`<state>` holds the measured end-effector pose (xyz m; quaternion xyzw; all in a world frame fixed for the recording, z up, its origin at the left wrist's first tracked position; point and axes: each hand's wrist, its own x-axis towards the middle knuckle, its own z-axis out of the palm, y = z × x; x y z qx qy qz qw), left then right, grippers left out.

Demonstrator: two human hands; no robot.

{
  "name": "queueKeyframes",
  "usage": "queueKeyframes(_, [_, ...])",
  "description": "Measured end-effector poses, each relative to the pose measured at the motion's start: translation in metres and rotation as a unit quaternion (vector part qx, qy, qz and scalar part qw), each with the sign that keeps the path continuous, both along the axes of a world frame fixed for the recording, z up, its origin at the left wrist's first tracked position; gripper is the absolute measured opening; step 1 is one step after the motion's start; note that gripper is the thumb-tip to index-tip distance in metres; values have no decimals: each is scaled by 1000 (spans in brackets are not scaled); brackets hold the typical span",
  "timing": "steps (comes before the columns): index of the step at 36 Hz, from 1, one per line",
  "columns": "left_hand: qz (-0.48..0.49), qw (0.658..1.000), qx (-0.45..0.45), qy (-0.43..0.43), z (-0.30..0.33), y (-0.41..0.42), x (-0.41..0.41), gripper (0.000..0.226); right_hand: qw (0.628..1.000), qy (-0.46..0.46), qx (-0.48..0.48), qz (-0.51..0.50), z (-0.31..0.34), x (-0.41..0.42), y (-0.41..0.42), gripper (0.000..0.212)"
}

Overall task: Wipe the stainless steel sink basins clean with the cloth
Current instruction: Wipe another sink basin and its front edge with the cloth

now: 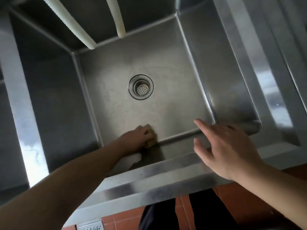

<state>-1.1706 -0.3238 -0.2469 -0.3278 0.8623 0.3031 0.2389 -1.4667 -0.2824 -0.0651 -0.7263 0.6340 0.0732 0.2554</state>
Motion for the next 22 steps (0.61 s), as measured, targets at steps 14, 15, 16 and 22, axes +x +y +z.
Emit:
queueKeyframes(14, [138, 983, -112, -48, -11, -90, -120, 51, 1000, 4, 21, -21, -4, 0, 0, 49])
queueKeyframes(15, [151, 981, -113, -45, -11, -98, -118, 52, 999, 4, 20, -27, -5, -1, 0, 44])
queueKeyframes(16, [154, 980, -116, -41, -10, -106, -115, 52, 999, 5, 16, -32, -7, -1, 1, 40])
queueKeyframes(22, [226, 963, -106, -102, -7, -146, -61, 58, 999, -4, -24, -44, -16, -2, 4, 33])
